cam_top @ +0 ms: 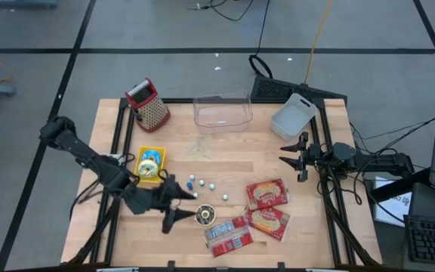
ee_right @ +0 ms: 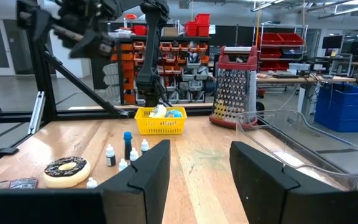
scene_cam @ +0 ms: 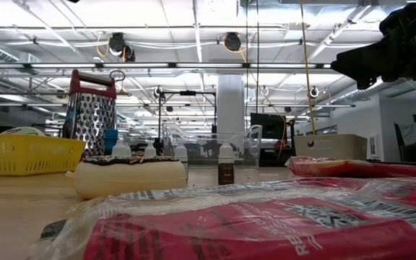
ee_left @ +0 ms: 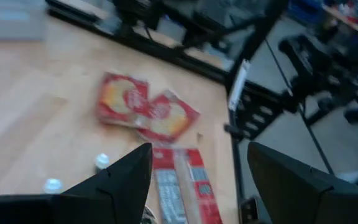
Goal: Pick & Place Food Item
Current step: Put the black donut into the yellow bin, then put the top popcorn bag into the transparent bin
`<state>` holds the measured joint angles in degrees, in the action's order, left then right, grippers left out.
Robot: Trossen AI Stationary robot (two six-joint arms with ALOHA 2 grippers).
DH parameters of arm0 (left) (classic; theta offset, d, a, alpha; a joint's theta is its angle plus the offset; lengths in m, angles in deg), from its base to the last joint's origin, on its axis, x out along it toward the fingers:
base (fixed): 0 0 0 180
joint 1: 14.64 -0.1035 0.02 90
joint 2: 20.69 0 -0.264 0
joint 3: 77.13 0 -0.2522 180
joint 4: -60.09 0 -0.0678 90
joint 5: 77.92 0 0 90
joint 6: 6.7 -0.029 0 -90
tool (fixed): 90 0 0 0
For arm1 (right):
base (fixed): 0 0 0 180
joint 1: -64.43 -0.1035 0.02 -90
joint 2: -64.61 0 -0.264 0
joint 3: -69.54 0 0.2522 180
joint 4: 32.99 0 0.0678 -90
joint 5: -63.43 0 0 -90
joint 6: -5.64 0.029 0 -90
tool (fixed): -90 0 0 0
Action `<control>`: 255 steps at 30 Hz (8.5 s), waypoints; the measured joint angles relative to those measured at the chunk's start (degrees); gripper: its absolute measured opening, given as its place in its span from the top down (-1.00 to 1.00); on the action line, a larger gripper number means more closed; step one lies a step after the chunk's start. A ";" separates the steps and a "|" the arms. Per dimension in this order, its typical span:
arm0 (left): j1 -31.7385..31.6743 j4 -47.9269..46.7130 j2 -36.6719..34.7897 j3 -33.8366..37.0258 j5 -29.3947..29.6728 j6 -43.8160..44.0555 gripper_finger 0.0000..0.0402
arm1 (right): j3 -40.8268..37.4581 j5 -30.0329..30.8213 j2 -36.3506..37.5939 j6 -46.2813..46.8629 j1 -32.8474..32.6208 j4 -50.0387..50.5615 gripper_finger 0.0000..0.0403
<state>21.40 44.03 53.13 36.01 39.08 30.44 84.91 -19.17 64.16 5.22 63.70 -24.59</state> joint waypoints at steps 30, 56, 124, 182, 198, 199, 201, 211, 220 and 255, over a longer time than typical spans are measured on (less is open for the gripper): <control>-6.02 -11.49 30.32 -7.65 -3.46 2.24 -0.33 | 0.02 0.00 0.00 -0.02 0.00 -0.02 0.23; -6.09 -10.62 35.21 -7.61 -5.79 -0.17 -0.33 | 0.01 0.00 0.00 -0.01 0.00 -0.02 0.23; -6.13 -16.92 22.00 -7.43 -8.75 2.00 0.28 | 0.02 0.00 0.02 0.00 0.00 -0.02 0.23; 0.08 -87.84 22.17 6.01 -7.25 79.02 0.28 | 0.00 0.00 0.00 -0.01 0.00 -0.02 0.23; 0.03 -84.35 22.17 5.75 -7.69 74.00 0.27 | 0.00 -0.01 0.00 -0.02 0.00 -0.02 0.23; 0.03 -84.35 22.17 5.75 -7.69 74.09 0.25 | 0.01 0.00 0.00 -0.02 0.00 -0.02 0.23; 0.03 -84.33 22.17 5.74 -7.90 74.25 0.17 | 0.01 0.00 0.00 0.00 0.00 -0.02 0.23; 0.03 -87.41 21.90 0.96 -7.91 73.73 -0.39 | 0.01 0.00 0.00 -0.02 0.00 -0.02 0.23; -0.12 -87.45 17.67 -1.46 -2.36 73.56 -0.48 | 0.01 -0.02 0.00 -0.02 0.00 -0.02 0.23; 4.29 -86.47 11.55 -10.85 8.92 70.64 -0.40 | 0.00 0.00 0.00 0.00 0.00 -0.02 0.23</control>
<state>25.68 -42.45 64.68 25.16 48.00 101.08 84.91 -19.17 64.16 5.22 63.70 -24.62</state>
